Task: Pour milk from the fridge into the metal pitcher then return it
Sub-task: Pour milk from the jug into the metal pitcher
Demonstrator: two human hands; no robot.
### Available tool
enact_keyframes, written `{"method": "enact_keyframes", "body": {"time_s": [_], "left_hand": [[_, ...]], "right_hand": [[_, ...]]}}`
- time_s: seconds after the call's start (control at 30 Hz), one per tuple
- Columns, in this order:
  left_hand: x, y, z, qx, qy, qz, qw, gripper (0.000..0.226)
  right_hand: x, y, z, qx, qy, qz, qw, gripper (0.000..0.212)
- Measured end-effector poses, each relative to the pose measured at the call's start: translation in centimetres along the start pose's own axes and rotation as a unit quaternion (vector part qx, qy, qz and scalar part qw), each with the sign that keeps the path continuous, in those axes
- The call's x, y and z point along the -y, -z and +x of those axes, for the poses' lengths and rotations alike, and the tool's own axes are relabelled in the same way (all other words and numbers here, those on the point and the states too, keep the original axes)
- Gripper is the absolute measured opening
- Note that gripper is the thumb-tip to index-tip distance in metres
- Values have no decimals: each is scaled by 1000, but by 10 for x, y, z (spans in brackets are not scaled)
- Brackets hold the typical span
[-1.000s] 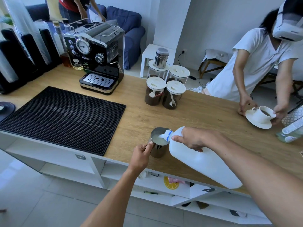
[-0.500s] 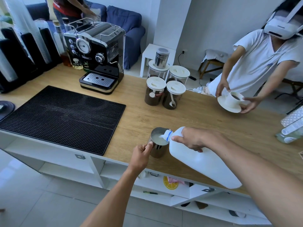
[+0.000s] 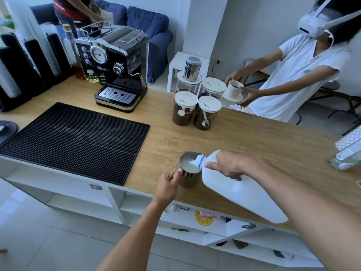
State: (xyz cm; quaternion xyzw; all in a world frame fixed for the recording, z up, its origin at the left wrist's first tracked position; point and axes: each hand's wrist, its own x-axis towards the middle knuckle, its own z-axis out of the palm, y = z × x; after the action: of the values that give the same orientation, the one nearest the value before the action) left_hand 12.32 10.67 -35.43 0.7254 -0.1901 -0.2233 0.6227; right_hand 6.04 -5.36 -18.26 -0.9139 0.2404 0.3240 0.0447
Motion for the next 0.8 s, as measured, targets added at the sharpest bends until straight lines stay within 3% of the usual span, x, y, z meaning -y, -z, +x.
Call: {"method": "enact_keyframes", "body": {"time_s": [0.8], "left_hand": [[-3,0,-1,-1,6,5,1000,50]], "right_hand": [[0,1,0,-2,12,-7,1000,66]]}}
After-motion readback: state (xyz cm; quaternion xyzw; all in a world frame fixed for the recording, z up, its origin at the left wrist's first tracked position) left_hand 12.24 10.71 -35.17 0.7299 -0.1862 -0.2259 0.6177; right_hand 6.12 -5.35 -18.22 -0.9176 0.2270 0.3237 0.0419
